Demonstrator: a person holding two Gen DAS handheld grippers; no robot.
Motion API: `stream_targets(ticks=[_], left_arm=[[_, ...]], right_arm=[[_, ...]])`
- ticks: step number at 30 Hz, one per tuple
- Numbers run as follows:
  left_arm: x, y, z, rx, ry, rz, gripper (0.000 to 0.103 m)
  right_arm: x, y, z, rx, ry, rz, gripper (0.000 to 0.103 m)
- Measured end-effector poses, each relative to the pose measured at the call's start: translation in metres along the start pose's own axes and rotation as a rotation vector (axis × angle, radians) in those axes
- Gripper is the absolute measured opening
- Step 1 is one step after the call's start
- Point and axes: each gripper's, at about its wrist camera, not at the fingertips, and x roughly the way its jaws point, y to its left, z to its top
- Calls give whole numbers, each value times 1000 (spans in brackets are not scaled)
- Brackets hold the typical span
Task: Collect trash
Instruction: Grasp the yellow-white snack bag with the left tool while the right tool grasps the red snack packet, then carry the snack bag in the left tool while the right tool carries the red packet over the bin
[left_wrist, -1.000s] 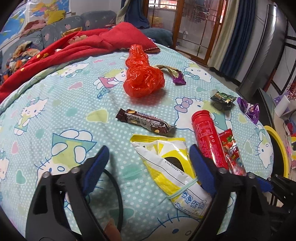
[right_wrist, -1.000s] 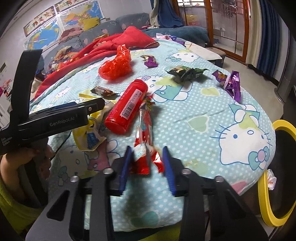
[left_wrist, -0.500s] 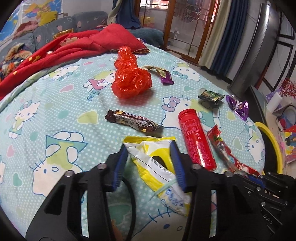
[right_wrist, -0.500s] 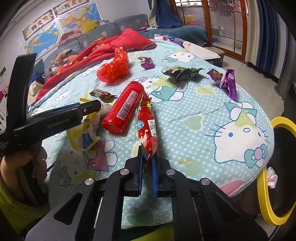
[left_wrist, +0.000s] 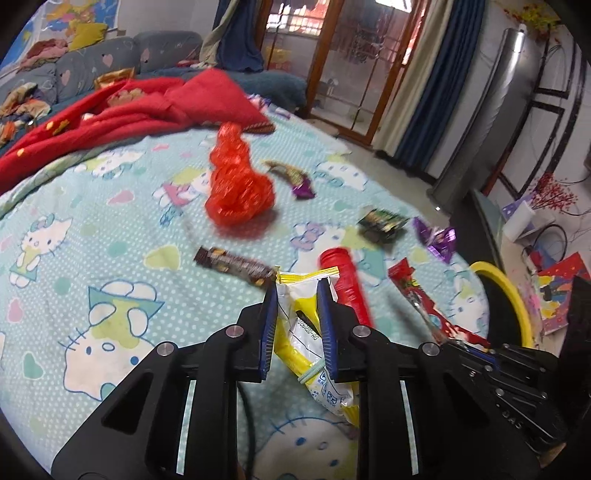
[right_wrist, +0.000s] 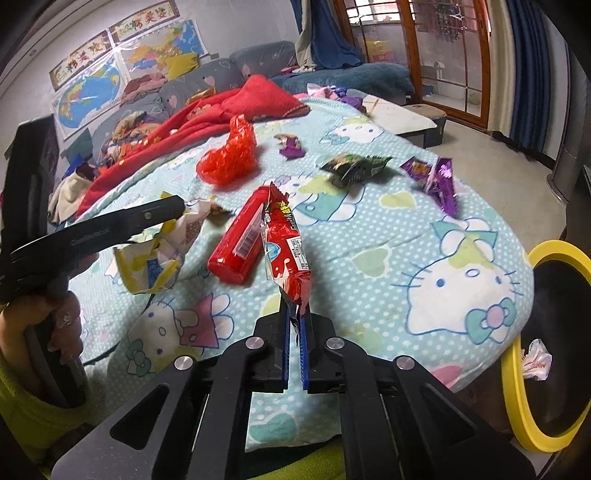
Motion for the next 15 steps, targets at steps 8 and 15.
stream_targets(ticks=[8, 15], left_arm=[[-22, -24, 9, 37, -58, -64, 15], [-34, -41, 10, 66, -86, -100, 15]], right_arm=[[-25, -12, 9, 30, -67, -8, 4], [-43, -25, 14, 63, -110, -24, 4]])
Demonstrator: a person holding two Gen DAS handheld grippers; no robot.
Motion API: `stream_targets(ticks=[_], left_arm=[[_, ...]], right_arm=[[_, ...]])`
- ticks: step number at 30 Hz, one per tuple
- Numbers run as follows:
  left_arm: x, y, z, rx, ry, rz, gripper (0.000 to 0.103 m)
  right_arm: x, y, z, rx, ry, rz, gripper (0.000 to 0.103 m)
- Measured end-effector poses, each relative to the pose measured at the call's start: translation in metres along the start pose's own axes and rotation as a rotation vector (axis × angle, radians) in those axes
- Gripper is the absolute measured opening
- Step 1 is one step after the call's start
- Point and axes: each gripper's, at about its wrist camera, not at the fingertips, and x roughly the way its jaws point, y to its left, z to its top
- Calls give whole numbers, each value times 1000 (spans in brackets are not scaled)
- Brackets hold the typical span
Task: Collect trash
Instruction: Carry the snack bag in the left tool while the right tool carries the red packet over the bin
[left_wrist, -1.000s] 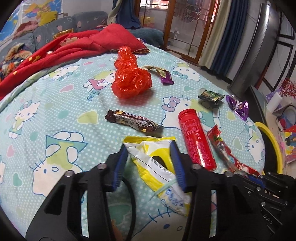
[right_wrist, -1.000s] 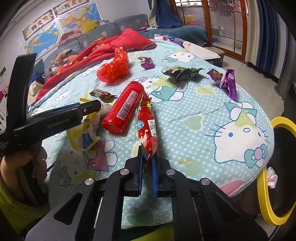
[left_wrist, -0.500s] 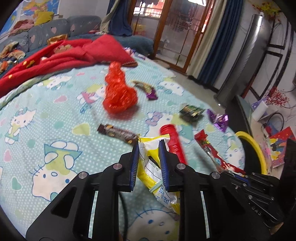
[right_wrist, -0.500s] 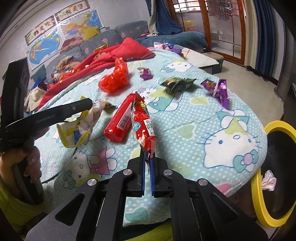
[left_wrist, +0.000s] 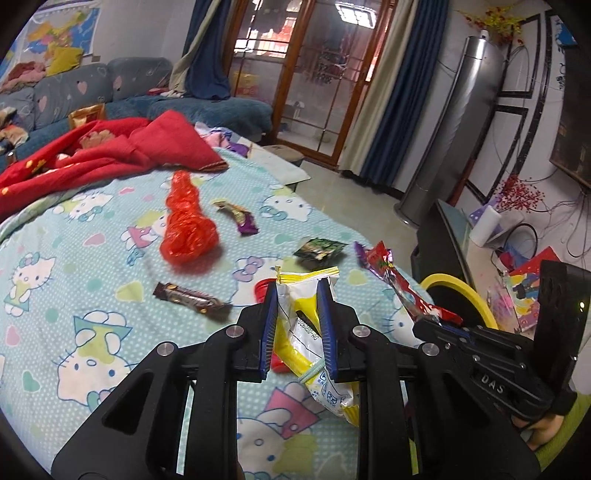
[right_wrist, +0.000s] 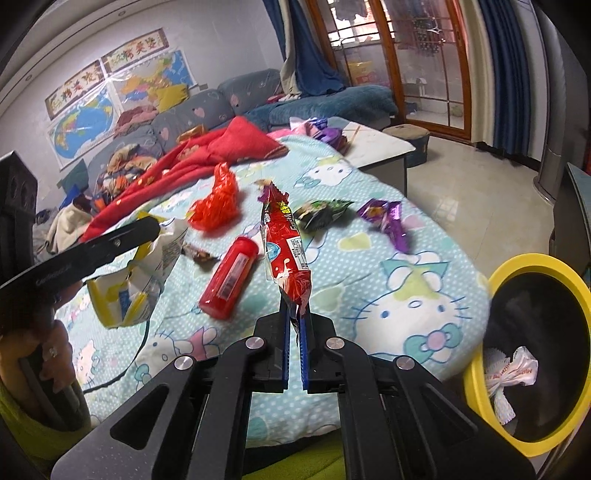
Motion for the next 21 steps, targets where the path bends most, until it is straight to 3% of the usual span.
stream_targets(ticks=[21], left_arm=[[-4, -58, 4, 85, -41, -103, 15]], right_arm=[[-42, -51, 13, 91, -126, -89, 4]])
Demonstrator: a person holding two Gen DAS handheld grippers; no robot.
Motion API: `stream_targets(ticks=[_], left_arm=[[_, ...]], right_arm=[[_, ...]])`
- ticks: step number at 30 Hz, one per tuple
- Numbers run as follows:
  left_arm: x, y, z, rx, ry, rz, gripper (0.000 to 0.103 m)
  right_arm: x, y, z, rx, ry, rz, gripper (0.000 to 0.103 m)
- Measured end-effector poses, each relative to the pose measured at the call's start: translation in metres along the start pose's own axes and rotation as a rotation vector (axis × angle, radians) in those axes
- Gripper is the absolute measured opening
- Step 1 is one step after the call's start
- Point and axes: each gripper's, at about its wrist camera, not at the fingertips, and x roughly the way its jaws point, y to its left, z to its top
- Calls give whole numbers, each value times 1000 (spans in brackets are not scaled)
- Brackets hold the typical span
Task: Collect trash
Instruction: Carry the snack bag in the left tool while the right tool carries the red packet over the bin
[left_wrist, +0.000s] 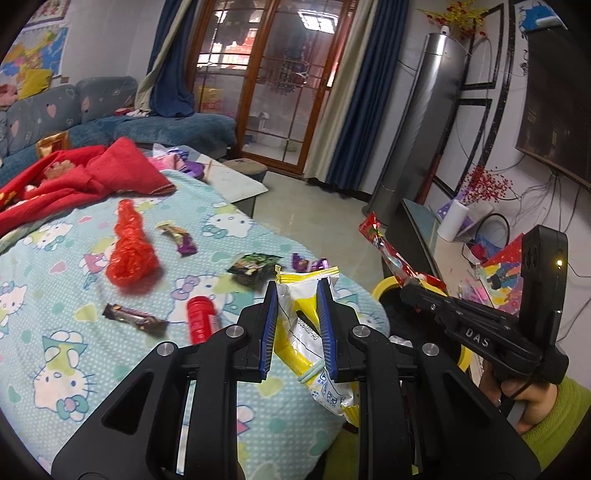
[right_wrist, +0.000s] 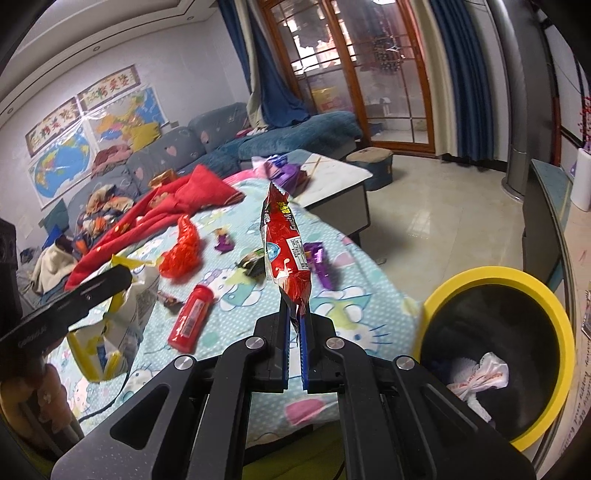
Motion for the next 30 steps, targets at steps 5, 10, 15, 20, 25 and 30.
stream_targets(ticks=[5, 10, 15, 20, 25, 30], left_arm=[[7, -20, -1, 36, 9, -31, 15], [15, -37, -1, 65, 14, -56, 15], [21, -51, -2, 89, 18, -77, 15], [31, -62, -2, 109, 34, -88, 15], [39, -76, -2, 134, 43, -106, 15], [50, -91, -3, 160, 52, -131, 15]], right_arm=[[-7, -16, 2, 33, -27, -32, 4], [-12, -33, 3, 73, -45, -61, 4], [-16, -49, 3, 108, -57, -90, 4], [-20, -63, 1, 141, -65, -109, 4], [-26, -80, -1, 177, -78, -144, 4], [-31, -99, -6, 215, -81, -180, 4]])
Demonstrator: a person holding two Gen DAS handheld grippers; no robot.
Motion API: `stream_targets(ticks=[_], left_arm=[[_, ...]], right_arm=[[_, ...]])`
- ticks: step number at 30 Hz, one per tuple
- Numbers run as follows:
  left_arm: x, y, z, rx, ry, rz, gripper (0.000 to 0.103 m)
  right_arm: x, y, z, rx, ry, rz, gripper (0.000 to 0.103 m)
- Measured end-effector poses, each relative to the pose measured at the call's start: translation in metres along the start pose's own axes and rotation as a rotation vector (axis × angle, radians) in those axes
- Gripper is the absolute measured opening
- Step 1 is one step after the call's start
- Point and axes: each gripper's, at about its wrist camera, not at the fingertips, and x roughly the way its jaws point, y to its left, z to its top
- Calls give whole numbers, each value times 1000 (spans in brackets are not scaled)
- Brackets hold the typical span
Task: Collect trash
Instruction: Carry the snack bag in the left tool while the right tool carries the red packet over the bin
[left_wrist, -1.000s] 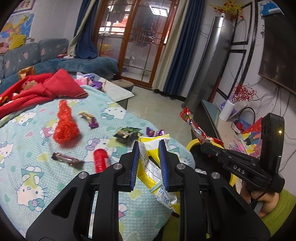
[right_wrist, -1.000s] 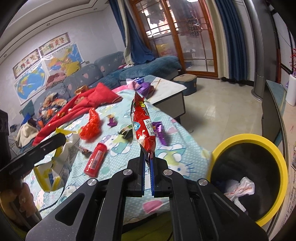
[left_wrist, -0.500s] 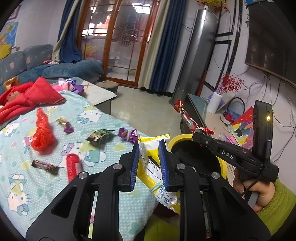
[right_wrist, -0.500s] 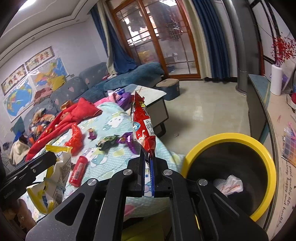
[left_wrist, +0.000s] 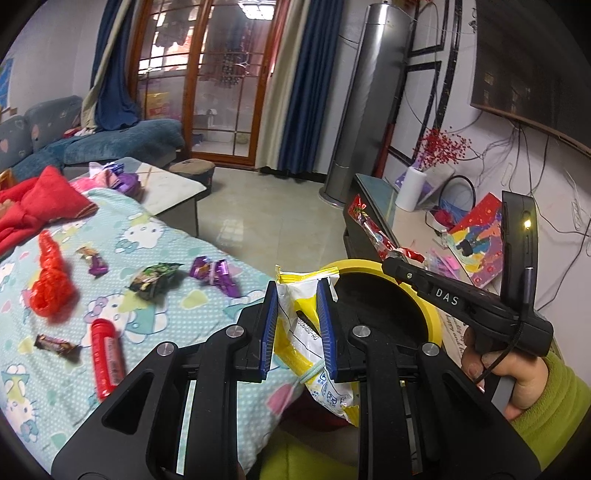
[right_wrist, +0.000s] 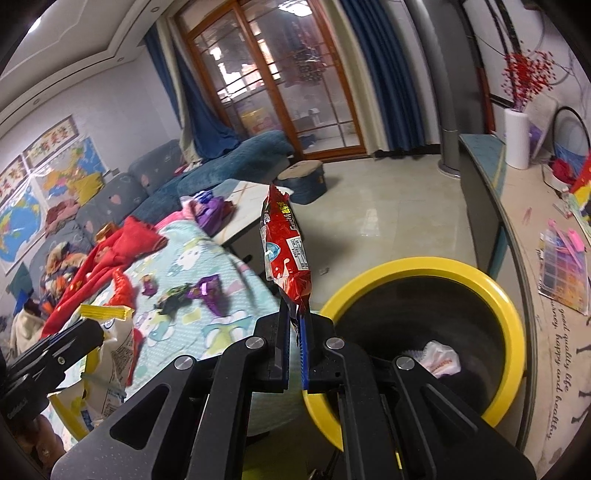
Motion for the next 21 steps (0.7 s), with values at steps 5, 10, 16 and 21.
stream_targets(ticks=[5, 10, 16, 21], left_arm=[[12, -12, 1, 13, -7, -26, 15], [29, -24, 1, 35, 5, -35, 15], [45, -33, -3, 52, 29, -47, 15], [56, -38, -5, 67, 34, -58, 15]], right_arm=[[1, -17, -2, 33, 6, -29, 4], [0, -33, -4, 64, 9, -46, 4], [2, -51, -7, 91, 20, -74, 4], [6, -65, -11, 117, 38, -96, 5]])
